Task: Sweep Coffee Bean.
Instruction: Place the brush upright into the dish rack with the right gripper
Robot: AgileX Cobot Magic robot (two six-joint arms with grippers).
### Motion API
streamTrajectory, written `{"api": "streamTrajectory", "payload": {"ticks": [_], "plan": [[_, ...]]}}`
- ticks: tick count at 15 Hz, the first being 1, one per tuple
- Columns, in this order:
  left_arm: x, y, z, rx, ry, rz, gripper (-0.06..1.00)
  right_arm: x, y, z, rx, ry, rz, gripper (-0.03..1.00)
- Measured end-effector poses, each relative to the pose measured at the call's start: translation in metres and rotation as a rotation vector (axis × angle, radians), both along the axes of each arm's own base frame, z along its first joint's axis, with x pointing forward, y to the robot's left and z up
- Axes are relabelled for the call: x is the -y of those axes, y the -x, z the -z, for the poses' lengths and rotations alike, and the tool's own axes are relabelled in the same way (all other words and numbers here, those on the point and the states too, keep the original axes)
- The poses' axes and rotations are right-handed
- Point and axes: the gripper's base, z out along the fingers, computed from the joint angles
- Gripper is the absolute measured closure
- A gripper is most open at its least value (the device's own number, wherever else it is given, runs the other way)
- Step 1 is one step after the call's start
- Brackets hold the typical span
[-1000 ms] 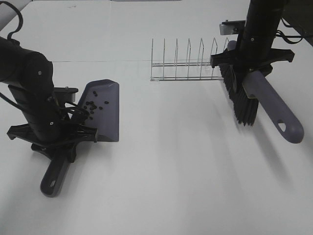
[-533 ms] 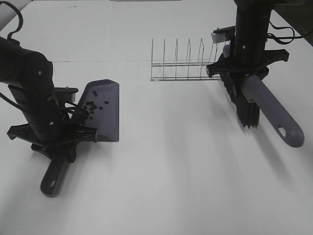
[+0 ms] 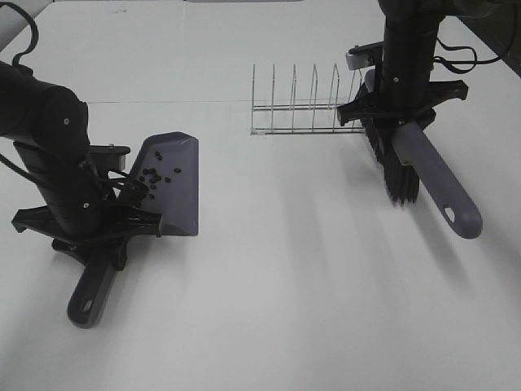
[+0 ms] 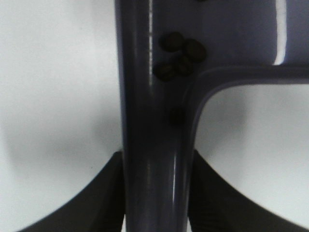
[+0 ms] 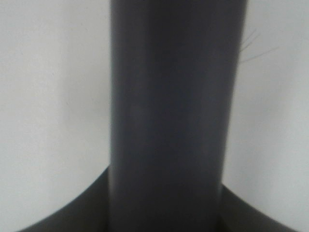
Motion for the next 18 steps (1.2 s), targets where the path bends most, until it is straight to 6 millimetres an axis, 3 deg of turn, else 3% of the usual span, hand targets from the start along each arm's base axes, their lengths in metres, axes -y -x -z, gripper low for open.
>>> {"api": "streamTrajectory", "payload": {"ticks": [7,13,15,18], "plan": [[0.000,0.000,0.000,0.000,0.001,0.010,0.60,-0.011,-0.042,0.008,0.094,-0.021,-0.016,0.68],[0.000,0.000,0.000,0.000,0.000,0.014,0.60,-0.014,-0.053,0.008,0.135,-0.032,-0.036,0.68],[0.000,0.000,0.000,0.000,0.000,0.014,0.60,-0.015,-0.052,-0.001,0.146,-0.049,-0.035,0.68],[0.000,0.000,0.000,0.000,0.001,0.014,0.60,-0.013,-0.046,-0.033,0.195,-0.058,-0.054,0.68]]}}
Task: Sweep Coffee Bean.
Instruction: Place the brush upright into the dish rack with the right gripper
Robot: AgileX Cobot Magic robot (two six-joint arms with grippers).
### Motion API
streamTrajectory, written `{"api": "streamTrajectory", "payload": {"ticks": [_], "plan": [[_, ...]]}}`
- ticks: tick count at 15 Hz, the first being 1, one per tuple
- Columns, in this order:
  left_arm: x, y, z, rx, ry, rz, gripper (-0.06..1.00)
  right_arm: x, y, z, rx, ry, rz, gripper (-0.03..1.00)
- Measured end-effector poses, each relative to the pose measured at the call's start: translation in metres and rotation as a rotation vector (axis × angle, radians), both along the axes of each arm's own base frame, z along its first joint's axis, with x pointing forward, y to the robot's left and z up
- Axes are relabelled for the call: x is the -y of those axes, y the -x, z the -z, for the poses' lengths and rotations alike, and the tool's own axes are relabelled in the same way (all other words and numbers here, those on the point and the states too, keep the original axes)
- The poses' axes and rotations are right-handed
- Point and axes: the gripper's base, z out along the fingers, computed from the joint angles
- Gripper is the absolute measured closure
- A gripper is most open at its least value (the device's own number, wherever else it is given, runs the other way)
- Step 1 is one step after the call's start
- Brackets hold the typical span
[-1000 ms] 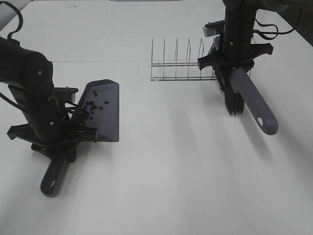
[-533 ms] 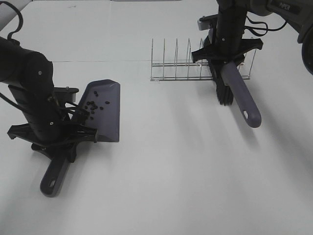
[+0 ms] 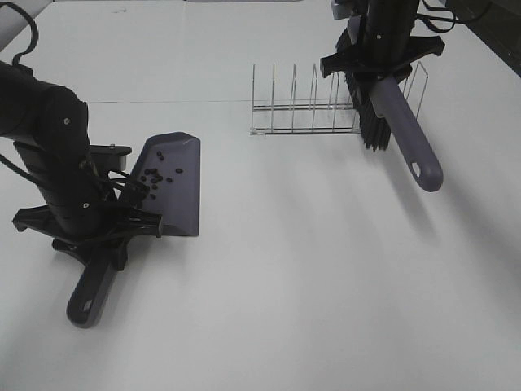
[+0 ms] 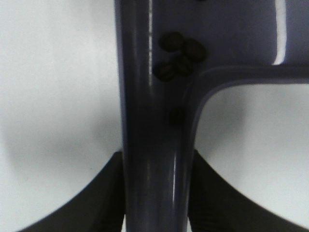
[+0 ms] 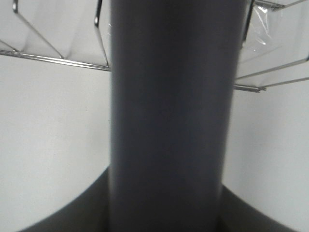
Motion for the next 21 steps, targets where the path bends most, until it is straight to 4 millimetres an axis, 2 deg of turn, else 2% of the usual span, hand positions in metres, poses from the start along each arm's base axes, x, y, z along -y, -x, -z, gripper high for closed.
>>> {"api": "streamTrajectory", "payload": {"ticks": [1,5,9,12,18,21], "plan": [[0.000,0.000,0.000,0.000,0.000,0.000,0.60,0.002,0.006,-0.001,-0.021,0.010,-0.002,0.68],[0.000,0.000,0.000,-0.008,-0.002,-0.001,0.60,0.018,0.025,0.032,-0.174,0.026,0.024,0.68],[0.000,0.000,0.000,-0.008,-0.002,0.001,0.60,0.023,0.046,0.017,-0.203,0.011,0.031,0.68],[0.000,0.000,0.000,-0.008,-0.002,0.001,0.60,0.026,0.062,0.018,-0.251,0.017,0.033,0.68],[0.000,0.000,0.000,-0.009,-0.003,0.001,0.60,0.028,0.064,0.024,-0.265,0.042,0.037,0.68],[0.000,0.000,0.000,-0.009,-0.003,0.001,0.60,0.029,0.057,0.041,-0.264,0.073,0.041,0.68]]}}
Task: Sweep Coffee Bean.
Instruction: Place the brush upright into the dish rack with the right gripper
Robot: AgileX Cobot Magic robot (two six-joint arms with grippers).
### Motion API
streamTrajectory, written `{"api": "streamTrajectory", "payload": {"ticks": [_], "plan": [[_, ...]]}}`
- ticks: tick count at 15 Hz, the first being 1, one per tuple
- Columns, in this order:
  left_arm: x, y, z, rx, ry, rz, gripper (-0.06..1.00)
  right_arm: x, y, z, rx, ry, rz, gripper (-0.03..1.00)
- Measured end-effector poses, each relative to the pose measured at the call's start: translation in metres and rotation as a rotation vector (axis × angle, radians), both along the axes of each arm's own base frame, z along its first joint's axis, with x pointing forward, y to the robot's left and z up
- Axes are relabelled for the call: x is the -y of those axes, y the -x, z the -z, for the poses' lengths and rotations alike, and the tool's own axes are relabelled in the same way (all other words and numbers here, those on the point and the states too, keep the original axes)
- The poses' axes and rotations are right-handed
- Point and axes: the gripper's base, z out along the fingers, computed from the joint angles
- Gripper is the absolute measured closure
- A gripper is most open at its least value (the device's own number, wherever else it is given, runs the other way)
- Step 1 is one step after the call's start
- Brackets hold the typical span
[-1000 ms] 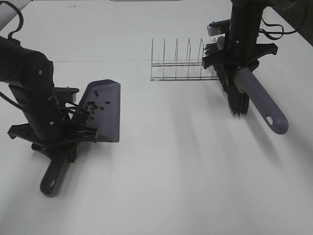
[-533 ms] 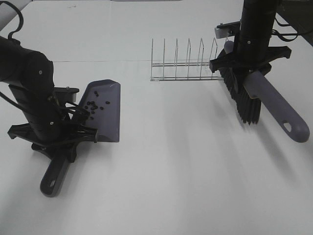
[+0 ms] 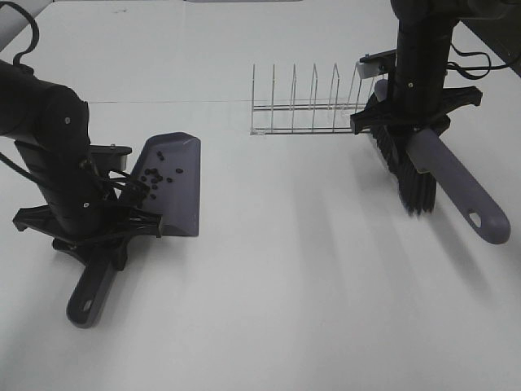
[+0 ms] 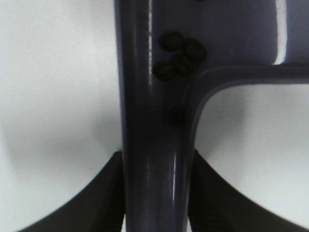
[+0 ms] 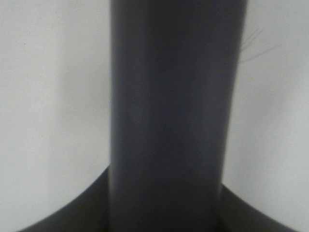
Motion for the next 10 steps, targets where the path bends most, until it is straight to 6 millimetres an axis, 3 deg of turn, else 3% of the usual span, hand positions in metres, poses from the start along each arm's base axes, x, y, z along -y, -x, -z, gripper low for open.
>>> {"api": "streamTrajectory", "payload": {"ticks": [10], "plan": [[0.000,0.000,0.000,0.002,0.001,0.002,0.60,0.001,-0.014,-0.003,0.121,0.020,-0.042,0.68]]}}
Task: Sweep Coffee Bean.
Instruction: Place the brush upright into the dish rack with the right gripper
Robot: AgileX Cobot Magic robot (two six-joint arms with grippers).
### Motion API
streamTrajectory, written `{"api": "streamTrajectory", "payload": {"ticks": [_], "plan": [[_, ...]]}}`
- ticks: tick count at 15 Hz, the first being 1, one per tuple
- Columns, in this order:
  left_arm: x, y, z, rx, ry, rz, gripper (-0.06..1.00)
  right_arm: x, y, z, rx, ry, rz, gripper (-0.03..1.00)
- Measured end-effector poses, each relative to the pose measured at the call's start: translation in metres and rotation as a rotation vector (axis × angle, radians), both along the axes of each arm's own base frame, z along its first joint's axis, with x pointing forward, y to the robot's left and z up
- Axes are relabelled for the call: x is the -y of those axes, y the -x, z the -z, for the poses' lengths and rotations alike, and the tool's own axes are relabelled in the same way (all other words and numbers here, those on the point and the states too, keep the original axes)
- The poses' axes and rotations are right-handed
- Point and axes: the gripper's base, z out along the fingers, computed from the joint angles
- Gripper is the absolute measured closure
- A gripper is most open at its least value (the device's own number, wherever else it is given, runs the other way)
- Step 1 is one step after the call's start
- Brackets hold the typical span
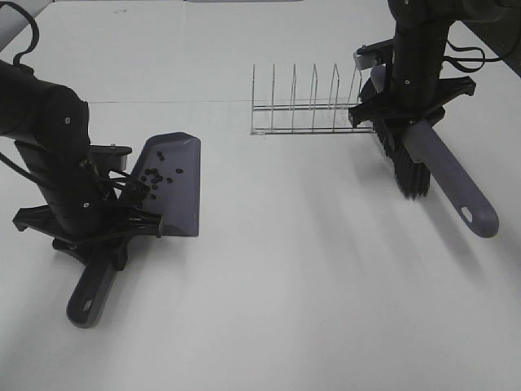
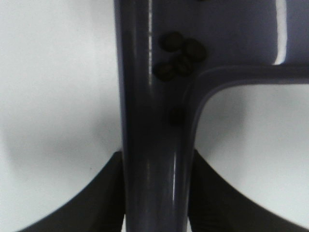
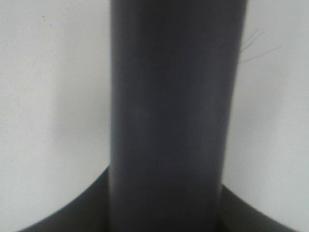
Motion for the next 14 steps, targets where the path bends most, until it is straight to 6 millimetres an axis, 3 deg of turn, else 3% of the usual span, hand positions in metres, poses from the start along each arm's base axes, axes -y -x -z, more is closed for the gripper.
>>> {"api": "streamTrajectory", "payload": {"ticks": [4,8,14], "plan": [[0.000,0.000,0.000,0.001,0.000,0.002,0.60,-0.002,-0.013,-0.010,0.057,-0.004,-0.002,0.68],[0.000,0.000,0.000,0.002,0.001,0.002,0.60,-0.005,-0.028,0.008,0.022,0.007,0.014,0.68],[0.000,0.000,0.000,0.002,0.001,0.010,0.60,-0.014,-0.053,-0.003,0.112,-0.051,0.032,0.68]]}}
